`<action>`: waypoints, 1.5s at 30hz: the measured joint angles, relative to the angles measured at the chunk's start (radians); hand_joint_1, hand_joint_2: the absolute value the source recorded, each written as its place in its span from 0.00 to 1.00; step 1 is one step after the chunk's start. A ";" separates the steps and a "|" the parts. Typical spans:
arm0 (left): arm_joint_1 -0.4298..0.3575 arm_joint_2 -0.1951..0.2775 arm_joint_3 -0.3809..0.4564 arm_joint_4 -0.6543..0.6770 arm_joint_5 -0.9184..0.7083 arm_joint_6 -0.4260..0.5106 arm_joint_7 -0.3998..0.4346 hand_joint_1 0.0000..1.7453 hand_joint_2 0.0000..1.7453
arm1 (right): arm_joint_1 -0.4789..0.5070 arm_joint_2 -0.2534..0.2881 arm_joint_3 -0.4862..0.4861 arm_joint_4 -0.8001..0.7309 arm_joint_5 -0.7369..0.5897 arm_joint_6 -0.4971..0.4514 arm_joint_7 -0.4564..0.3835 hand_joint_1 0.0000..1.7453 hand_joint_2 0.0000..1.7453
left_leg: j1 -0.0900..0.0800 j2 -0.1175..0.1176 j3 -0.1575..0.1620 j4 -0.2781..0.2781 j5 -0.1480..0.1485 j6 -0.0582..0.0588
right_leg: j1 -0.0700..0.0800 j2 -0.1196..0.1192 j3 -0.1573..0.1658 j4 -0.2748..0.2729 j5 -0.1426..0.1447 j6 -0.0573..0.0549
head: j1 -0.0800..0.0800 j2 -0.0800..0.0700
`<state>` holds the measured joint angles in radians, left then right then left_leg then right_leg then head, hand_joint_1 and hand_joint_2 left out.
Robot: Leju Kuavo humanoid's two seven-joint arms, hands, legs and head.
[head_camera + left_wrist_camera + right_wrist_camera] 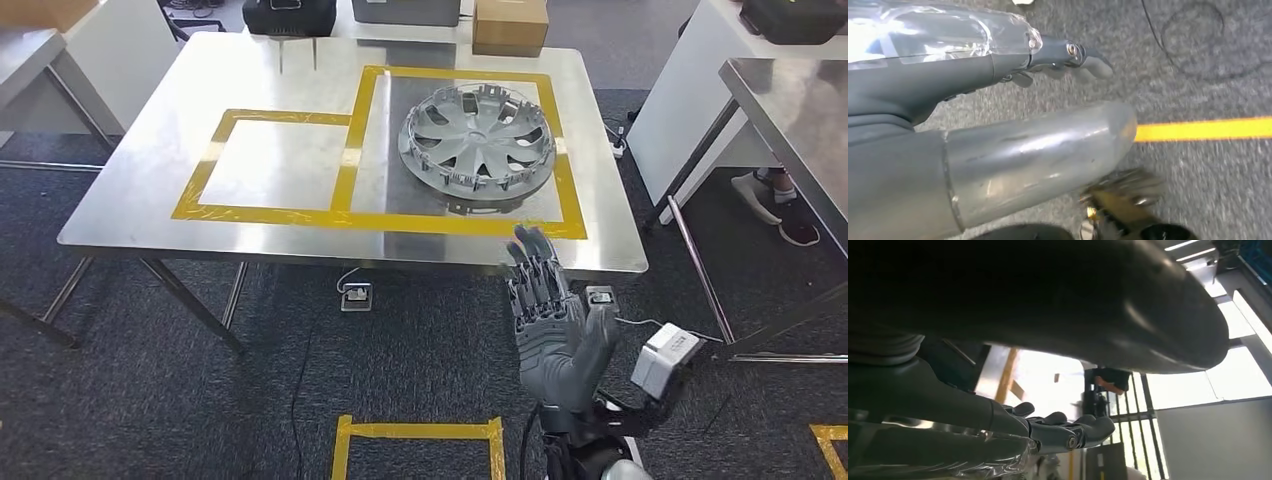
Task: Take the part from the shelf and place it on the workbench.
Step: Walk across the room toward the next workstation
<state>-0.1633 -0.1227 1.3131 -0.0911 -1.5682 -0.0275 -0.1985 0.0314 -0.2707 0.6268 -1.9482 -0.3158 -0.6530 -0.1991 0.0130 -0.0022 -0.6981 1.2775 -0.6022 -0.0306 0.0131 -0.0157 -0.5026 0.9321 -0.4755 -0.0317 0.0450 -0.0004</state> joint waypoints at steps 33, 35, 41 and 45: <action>-0.008 0.025 0.000 0.000 0.000 0.018 -0.006 0.00 0.00 | -0.115 0.157 0.018 1.604 -0.391 0.377 0.208 0.00 0.00 | 0.007 0.002 0.068 -0.024 0.061 -0.006 | -0.003 0.000 -0.071 0.039 0.028 0.012 | -0.001 0.000; -0.016 0.027 -0.001 0.000 0.000 0.018 -0.005 0.00 0.00 | -0.119 0.166 0.020 1.616 -0.386 0.384 0.196 0.00 0.00 | 0.012 0.001 0.169 -0.156 0.057 -0.012 | -0.005 -0.001 -0.107 0.067 0.037 0.023 | -0.007 0.000; -0.031 0.027 -0.007 0.000 -0.001 0.022 -0.003 0.00 0.00 | -0.119 0.189 0.037 1.643 -0.373 0.403 0.192 0.00 0.00 | 0.009 0.000 0.203 -0.259 0.039 0.034 | -0.009 0.002 -0.142 0.085 0.067 0.043 | -0.004 0.000; -0.034 0.028 -0.008 0.000 -0.001 0.024 -0.003 0.00 0.00 | -0.117 0.195 0.042 1.649 -0.370 0.406 0.198 0.00 0.00 | 0.008 0.000 0.188 -0.259 0.053 0.045 | -0.013 0.005 -0.155 0.130 0.005 0.051 | -0.001 0.000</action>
<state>-0.1973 -0.0945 1.3053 -0.0908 -1.5693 -0.0038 -0.2010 -0.0858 -0.0761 0.6685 -0.2989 -0.6857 -0.2469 -0.0008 0.0207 -0.0017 -0.5105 1.0187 -0.5493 0.0149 0.0006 -0.0106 -0.6576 1.0619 -0.4706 0.0190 0.0442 -0.0004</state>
